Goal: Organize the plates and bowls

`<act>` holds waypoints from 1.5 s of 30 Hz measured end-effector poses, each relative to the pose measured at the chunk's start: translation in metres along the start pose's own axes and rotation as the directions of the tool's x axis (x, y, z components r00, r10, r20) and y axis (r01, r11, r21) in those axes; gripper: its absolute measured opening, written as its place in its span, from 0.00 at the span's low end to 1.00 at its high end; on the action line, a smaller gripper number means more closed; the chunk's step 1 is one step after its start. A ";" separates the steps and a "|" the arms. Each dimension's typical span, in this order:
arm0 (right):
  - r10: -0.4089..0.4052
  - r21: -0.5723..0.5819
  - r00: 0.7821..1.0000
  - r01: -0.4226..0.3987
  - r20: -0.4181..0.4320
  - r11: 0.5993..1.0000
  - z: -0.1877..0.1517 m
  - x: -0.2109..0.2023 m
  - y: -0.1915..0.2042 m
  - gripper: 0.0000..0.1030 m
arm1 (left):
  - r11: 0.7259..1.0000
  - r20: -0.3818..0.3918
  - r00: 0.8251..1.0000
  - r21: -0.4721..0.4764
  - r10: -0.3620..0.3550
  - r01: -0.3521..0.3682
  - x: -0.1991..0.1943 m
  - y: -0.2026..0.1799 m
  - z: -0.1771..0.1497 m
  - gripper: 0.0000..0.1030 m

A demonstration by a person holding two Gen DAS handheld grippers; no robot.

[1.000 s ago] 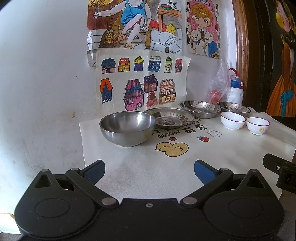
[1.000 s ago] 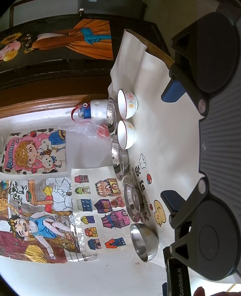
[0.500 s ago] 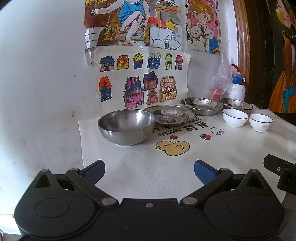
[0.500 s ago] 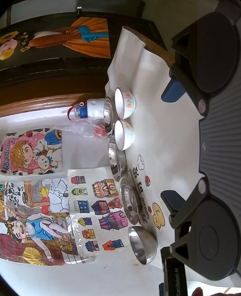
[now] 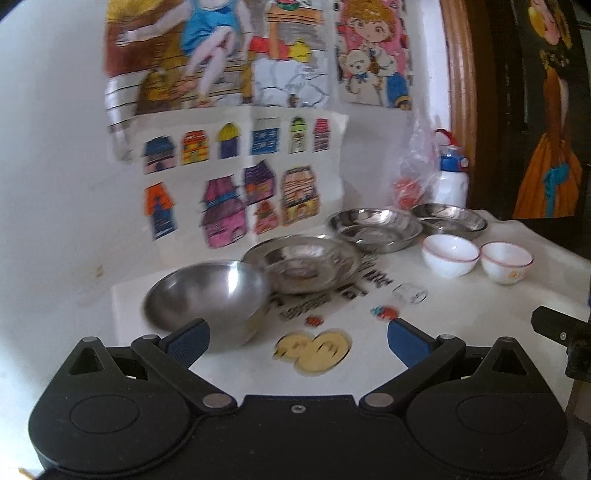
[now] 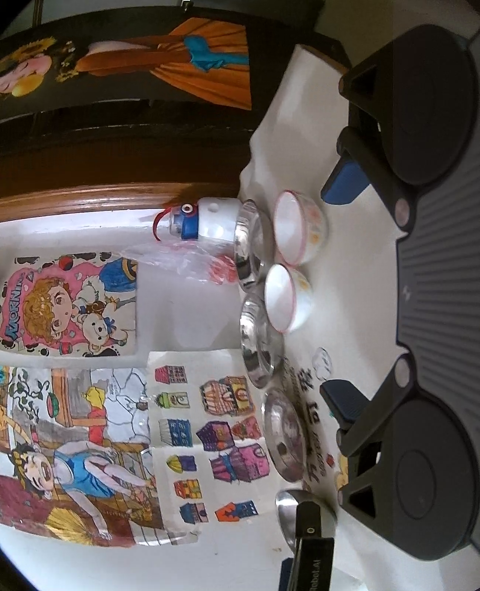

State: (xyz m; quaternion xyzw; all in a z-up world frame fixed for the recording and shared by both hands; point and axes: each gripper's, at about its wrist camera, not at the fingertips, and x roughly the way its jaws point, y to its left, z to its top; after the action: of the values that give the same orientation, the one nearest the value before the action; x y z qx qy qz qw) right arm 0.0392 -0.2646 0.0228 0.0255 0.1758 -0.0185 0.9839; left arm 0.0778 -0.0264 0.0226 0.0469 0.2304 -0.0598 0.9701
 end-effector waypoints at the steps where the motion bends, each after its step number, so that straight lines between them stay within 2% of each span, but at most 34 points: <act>1: 0.002 -0.004 1.000 -0.002 -0.003 1.000 0.004 0.005 -0.006 1.00 | 1.000 -0.005 1.000 0.006 -0.012 0.012 0.006 -0.003 0.007 0.99; 8: 0.046 0.040 0.998 -0.045 -0.041 0.998 0.035 0.047 -0.056 1.00 | 0.994 -0.017 0.997 0.080 -0.078 0.079 0.045 -0.033 0.053 0.99; 14: 0.009 0.029 0.995 -0.006 -0.096 1.000 0.061 0.083 -0.086 1.00 | 0.986 -0.055 0.989 0.088 -0.135 0.140 0.091 -0.058 0.098 0.99; 17: 0.028 0.054 0.991 -0.022 -0.128 0.998 0.070 0.105 -0.101 1.00 | 0.982 -0.055 0.986 0.095 -0.158 0.162 0.115 -0.071 0.117 0.99; 24: 0.123 0.236 0.976 -0.078 -0.181 0.969 0.088 0.168 -0.134 1.00 | 0.965 -0.067 0.972 0.118 -0.227 0.233 0.187 -0.105 0.162 0.99; 28: 0.184 0.361 0.962 -0.102 -0.200 0.927 0.090 0.210 -0.156 1.00 | 0.947 -0.118 0.951 0.123 -0.284 0.298 0.239 -0.127 0.184 0.99; 31: 0.223 0.421 0.946 -0.107 -0.235 0.901 0.087 0.237 -0.169 1.00 | 0.937 -0.143 0.939 0.117 -0.312 0.330 0.272 -0.142 0.193 0.99; 37: 0.234 0.411 0.932 -0.106 -0.276 0.905 0.084 0.268 -0.170 0.93 | 0.930 -0.215 0.926 0.137 -0.309 0.342 0.327 -0.161 0.198 0.99; 42: 0.240 0.412 0.921 -0.099 -0.307 0.906 0.079 0.286 -0.171 0.85 | 0.919 -0.270 0.906 0.135 -0.325 0.370 0.357 -0.166 0.197 0.99; 45: 0.251 0.417 0.914 -0.102 -0.320 0.903 0.077 0.292 -0.171 0.74 | 0.912 -0.315 0.886 0.120 -0.339 0.391 0.370 -0.168 0.197 0.89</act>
State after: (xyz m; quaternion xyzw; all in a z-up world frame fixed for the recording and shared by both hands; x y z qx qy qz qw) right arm 0.3324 -0.4472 -0.0137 0.2407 0.3454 0.0425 0.9061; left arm 0.4696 -0.2508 0.0195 0.0981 0.3672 -0.2551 0.8891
